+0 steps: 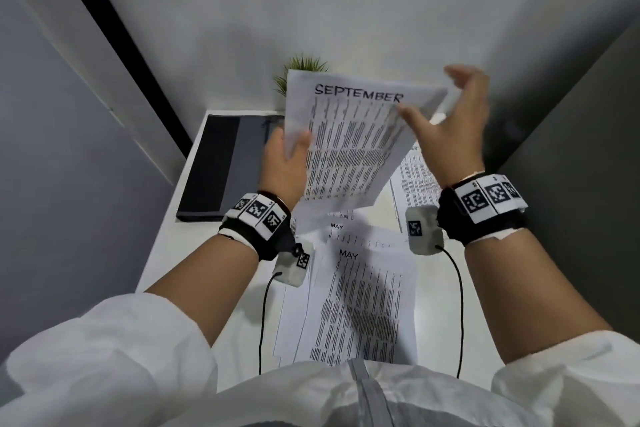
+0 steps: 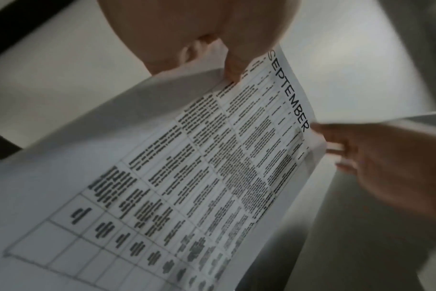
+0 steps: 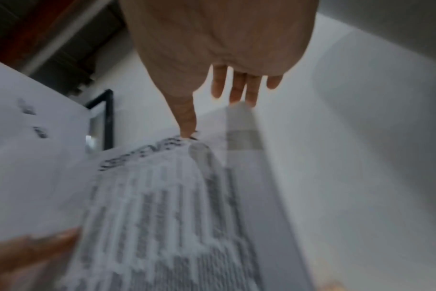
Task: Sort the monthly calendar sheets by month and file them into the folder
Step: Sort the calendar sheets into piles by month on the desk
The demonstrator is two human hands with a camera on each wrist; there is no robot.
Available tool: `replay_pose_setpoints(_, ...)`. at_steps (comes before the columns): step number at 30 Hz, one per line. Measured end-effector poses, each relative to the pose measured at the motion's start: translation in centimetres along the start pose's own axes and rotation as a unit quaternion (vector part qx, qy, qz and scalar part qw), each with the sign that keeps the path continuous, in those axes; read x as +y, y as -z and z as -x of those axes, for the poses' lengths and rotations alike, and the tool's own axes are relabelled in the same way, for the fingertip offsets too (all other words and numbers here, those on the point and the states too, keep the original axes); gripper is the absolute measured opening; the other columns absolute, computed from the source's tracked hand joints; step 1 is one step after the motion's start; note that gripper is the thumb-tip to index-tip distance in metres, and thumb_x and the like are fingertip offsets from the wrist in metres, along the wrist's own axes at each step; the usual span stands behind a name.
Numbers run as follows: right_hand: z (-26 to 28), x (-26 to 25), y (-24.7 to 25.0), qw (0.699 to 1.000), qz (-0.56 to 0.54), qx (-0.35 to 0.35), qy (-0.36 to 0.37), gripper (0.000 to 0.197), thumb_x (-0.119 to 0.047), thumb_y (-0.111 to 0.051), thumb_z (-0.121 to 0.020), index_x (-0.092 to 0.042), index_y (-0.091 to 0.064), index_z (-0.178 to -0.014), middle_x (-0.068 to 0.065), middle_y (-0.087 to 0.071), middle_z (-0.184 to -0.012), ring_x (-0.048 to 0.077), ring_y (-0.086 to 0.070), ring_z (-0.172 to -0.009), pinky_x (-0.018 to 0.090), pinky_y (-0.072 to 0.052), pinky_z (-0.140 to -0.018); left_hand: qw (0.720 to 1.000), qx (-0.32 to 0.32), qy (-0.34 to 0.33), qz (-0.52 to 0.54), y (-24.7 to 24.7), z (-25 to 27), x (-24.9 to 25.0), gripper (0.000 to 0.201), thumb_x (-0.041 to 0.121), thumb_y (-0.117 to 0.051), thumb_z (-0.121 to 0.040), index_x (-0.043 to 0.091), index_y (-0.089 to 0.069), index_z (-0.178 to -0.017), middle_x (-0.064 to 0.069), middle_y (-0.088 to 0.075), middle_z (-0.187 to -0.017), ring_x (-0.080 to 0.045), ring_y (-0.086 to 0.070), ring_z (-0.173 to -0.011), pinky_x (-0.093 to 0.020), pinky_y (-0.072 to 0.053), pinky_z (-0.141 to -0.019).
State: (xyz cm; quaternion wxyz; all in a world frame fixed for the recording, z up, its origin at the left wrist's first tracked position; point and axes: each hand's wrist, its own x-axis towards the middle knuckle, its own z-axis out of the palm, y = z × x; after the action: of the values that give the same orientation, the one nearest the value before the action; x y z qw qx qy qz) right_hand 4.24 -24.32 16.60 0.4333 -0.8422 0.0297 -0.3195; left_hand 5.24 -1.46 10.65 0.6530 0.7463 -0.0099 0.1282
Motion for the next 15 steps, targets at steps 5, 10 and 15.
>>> replay_pose_setpoints(5, 1.3, 4.2, -1.1, 0.926, -0.210, -0.169, -0.264, 0.056, -0.024, -0.079, -0.076, -0.013, -0.055, -0.126, -0.003, -0.066, -0.115, 0.014, -0.062, -0.110, 0.037, -0.044, -0.103, 0.997, -0.009, 0.038, 0.064, -0.6, -0.8, 0.2, 0.011, 0.028, -0.059, -0.094, 0.033, -0.056, -0.103, 0.011, -0.069, -0.106, -0.003, -0.065, -0.100, -0.024, -0.052, -0.087)
replay_pose_setpoints(10, 1.5, 5.1, -3.2, 0.917, -0.289, -0.097, -0.256, 0.026, -0.013, -0.073, -0.081, -0.018, -0.070, -0.106, -0.001, -0.073, -0.104, 0.018, -0.068, -0.099, 0.037, -0.053, -0.091, 0.999, -0.013, -0.001, 0.043, -2.6, -0.1, -1.0, 0.032, 0.037, -0.056, -0.092, 0.041, -0.046, -0.122, 0.014, -0.063, -0.113, 0.000, -0.060, -0.107, -0.013, -0.050, -0.085)
replay_pose_setpoints(15, 3.0, 8.1, -5.2, 0.907, -0.302, -0.099, -0.277, 0.028, -0.015, -0.072, -0.074, -0.024, -0.071, -0.100, -0.003, -0.073, -0.105, 0.014, -0.068, -0.100, 0.028, -0.053, -0.084, 0.998, -0.037, 0.049, -0.014, -2.9, 0.1, -5.1, 0.063, 0.054, -0.049, -0.089, 0.018, -0.034, -0.139, -0.006, -0.059, -0.128, -0.019, -0.057, -0.120, -0.044, -0.048, -0.102)
